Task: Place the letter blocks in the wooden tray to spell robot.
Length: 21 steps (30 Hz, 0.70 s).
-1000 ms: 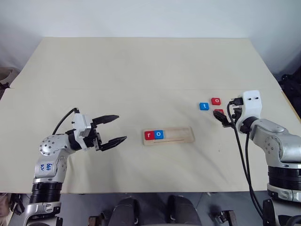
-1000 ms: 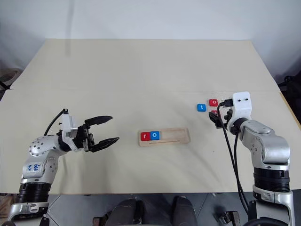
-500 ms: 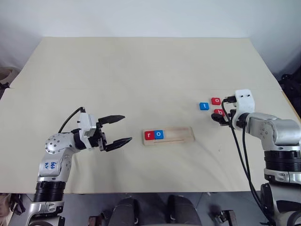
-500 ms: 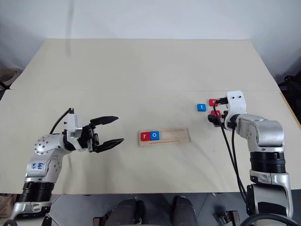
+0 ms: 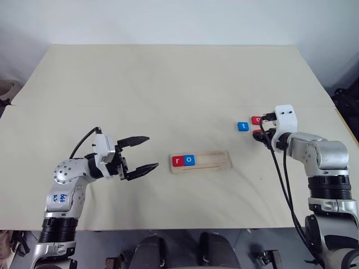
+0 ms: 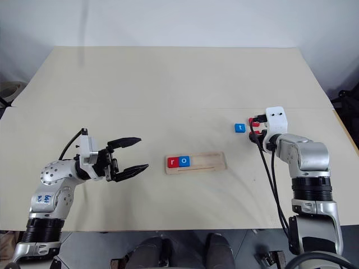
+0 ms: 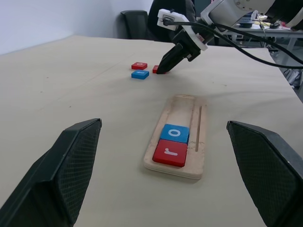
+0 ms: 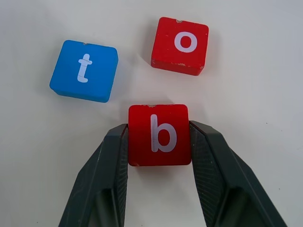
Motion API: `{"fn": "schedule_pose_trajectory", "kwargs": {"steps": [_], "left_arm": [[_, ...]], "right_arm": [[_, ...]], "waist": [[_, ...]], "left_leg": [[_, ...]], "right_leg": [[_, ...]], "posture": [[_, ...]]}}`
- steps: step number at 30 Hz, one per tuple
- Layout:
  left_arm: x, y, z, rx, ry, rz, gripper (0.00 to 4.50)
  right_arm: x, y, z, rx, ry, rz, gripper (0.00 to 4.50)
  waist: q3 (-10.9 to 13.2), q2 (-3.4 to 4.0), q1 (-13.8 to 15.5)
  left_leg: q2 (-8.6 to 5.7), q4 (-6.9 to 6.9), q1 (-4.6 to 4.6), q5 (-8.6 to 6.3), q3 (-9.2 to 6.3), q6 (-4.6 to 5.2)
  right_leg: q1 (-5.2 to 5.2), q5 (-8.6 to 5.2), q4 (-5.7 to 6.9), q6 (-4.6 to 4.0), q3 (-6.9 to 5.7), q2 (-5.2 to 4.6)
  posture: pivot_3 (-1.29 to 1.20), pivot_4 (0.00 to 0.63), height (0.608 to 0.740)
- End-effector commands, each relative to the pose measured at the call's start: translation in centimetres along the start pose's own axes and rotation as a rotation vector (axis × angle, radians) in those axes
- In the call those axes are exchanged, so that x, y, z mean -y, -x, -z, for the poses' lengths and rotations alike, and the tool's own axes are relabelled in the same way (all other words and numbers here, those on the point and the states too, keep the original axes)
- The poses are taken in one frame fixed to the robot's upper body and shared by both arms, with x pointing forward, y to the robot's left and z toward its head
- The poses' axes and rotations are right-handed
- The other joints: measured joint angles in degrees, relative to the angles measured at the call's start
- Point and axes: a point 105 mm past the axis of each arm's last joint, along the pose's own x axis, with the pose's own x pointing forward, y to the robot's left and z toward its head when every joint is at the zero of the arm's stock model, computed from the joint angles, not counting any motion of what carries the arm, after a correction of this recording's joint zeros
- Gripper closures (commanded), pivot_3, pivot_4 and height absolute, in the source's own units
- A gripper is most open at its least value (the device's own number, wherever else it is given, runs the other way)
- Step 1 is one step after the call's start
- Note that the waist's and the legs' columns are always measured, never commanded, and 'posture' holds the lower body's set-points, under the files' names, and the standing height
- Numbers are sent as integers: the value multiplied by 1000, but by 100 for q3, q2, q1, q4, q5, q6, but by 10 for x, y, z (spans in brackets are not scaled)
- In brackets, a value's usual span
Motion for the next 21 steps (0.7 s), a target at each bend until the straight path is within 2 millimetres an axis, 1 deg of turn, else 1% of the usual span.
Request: {"fn": "schedule_pose_trajectory", "kwargs": {"steps": [1,2,5,6,9,11,14,16,18,21], "left_arm": [[4,-5,-12,36,-29,32,0],[4,-5,-12,38,-27,38,0],[7,-10,-11,45,-6,69,0],[7,-11,-10,45,0,76,0],[8,-15,-7,49,19,104,0],[7,-17,-6,51,25,112,0],[7,-21,-5,57,30,125,0],[7,-22,-5,60,31,131,0],[8,-23,-5,61,30,135,0],[8,-22,-5,60,28,133,0]], "right_arm": [[9,17,-4,23,-33,40,3037],[10,21,-4,26,-44,47,3037],[6,45,6,16,-57,61,3037],[3,51,10,12,-58,60,3037],[-15,68,28,-13,-90,50,3037],[-26,73,37,-25,-108,40,3037],[-43,75,51,-32,-141,24,3037],[-48,75,54,-34,-155,26,3037],[-46,74,55,-34,-157,43,3037],[-43,72,51,-17,-142,47,2002]], "waist": [[0,0,17],[0,0,24],[0,0,40],[0,0,33],[0,1,23],[-2,4,7],[-4,6,9],[-4,7,8],[-4,7,6],[-4,7,12]], "left_leg": [[0,0,-1,0,-1,0],[0,0,-2,0,-1,0],[1,0,-9,0,-5,0],[0,-1,-10,0,-6,0],[0,-3,-9,0,-10,-1],[1,-4,-8,-1,-11,-3],[2,-7,-5,-2,-10,-5],[0,-7,-6,-2,-9,-5],[-2,-7,-6,-2,-9,-5],[-2,-7,-6,-2,-10,-5]], "right_leg": [[0,0,0,0,0,0],[0,0,-1,0,-1,0],[-2,0,-6,0,-5,-2],[-2,0,-8,0,-5,-1],[-3,0,-8,0,-4,1],[-5,0,-6,0,-3,5],[-7,0,-5,-1,3,7],[-8,0,-6,-1,3,6],[-8,0,-7,-1,4,6],[-8,0,-7,-1,2,6]], "posture": [[0,150,740],[0,150,740],[0,150,740],[0,150,740],[0,150,740],[0,150,740],[0,150,740],[0,150,740],[0,150,740],[0,150,740]]}}
